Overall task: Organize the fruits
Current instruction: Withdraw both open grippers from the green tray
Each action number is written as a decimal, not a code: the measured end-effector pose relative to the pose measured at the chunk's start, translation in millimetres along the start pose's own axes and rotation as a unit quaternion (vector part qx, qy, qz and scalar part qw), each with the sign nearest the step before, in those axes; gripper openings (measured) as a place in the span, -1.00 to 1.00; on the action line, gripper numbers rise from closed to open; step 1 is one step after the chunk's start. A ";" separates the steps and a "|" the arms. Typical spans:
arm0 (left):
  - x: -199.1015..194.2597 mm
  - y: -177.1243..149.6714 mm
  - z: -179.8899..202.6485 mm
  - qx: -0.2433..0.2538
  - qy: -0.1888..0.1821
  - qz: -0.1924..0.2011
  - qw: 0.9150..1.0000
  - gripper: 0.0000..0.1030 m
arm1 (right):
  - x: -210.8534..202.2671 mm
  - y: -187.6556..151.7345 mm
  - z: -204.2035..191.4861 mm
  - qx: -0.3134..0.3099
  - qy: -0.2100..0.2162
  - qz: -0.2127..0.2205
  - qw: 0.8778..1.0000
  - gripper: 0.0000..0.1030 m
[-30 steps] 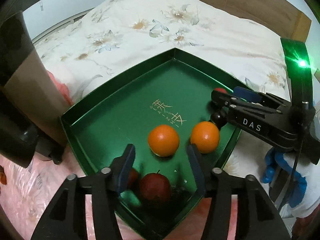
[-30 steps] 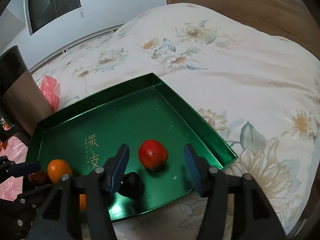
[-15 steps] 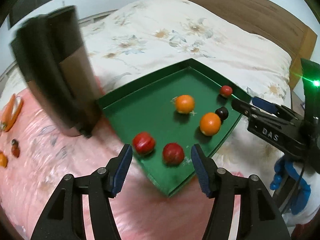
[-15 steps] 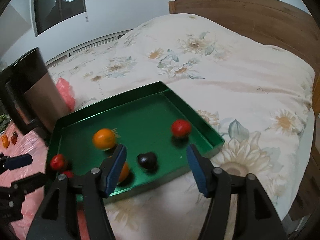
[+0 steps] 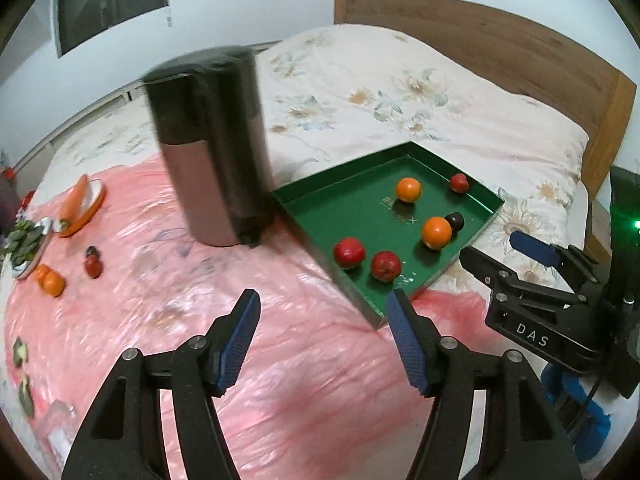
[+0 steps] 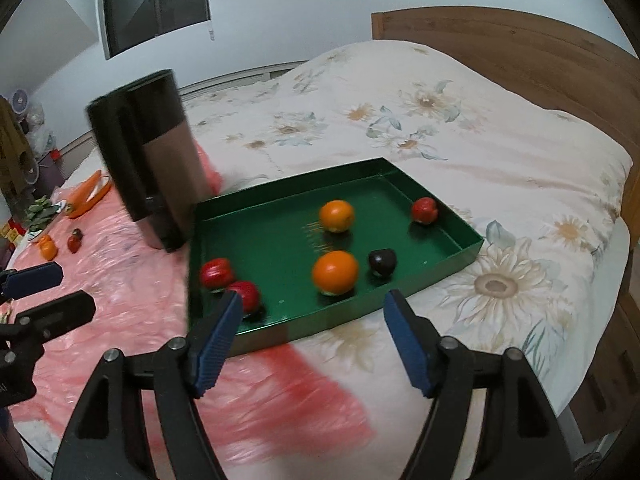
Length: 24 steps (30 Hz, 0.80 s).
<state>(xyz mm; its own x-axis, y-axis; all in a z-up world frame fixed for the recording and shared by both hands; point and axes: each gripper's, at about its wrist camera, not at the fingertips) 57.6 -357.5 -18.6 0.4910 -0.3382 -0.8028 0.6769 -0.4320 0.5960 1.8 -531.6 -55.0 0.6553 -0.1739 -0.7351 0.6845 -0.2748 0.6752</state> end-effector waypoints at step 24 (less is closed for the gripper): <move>-102.4 -82.8 -56.8 -0.044 0.041 0.057 0.997 0.36 | -82.0 -38.2 -88.2 -0.036 0.027 0.026 0.999 1.00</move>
<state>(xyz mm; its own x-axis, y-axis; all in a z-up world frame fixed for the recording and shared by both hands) -17.6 -239.7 13.3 0.6084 -0.3099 -0.7307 0.6573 -0.3192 0.6827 -49.9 -423.3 -15.2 0.7061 -0.1344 -0.6952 0.6683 -0.1980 0.7171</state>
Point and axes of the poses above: each gripper's, at about its wrist camera, not at the fingertips, and x roughly the way its jaws point, z to its right, y to its top, and after that the axes turned 6 degrees about -z, right-handed
